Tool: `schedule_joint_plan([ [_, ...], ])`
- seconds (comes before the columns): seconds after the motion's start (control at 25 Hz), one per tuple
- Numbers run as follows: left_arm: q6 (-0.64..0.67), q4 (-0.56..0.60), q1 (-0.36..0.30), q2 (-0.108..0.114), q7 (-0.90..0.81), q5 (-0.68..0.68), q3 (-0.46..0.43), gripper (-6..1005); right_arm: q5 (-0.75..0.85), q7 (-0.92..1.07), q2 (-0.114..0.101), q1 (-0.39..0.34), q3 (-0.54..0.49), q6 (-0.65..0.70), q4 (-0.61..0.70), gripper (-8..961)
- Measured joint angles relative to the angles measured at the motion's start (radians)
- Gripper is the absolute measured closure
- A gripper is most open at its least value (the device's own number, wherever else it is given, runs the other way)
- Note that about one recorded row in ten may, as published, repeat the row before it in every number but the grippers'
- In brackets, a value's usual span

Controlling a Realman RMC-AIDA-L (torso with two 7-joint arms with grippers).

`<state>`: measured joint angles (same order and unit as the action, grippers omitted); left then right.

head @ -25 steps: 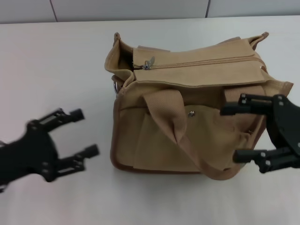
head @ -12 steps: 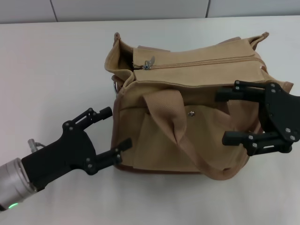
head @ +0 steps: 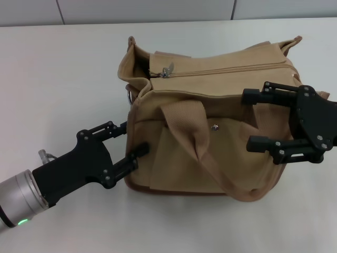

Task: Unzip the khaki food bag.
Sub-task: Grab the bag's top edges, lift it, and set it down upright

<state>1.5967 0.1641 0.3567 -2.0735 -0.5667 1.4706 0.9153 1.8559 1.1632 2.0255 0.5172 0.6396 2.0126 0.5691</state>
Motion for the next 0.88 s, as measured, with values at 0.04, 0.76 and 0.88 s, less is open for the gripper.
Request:
schedule_joint_plan([
  [0.04, 0.001, 0.000, 0.000, 0.000, -0.002, 0.000, 0.001, 291, 0.000, 0.000, 0.000, 0.000, 0.000, 0.000, 0.000, 114],
  [0.76, 0.036, 0.000, -0.001, 0.000, 0.051, 0.008, 0.008, 942, 0.000, -0.001, -0.001, -0.014, -0.005, 0.006, 0.000, 114],
  [0.88, 0.042, 0.000, -0.001, 0.001, 0.051, 0.008, 0.009, 942, 0.000, -0.001, -0.001, -0.018, -0.012, 0.009, 0.000, 114],
])
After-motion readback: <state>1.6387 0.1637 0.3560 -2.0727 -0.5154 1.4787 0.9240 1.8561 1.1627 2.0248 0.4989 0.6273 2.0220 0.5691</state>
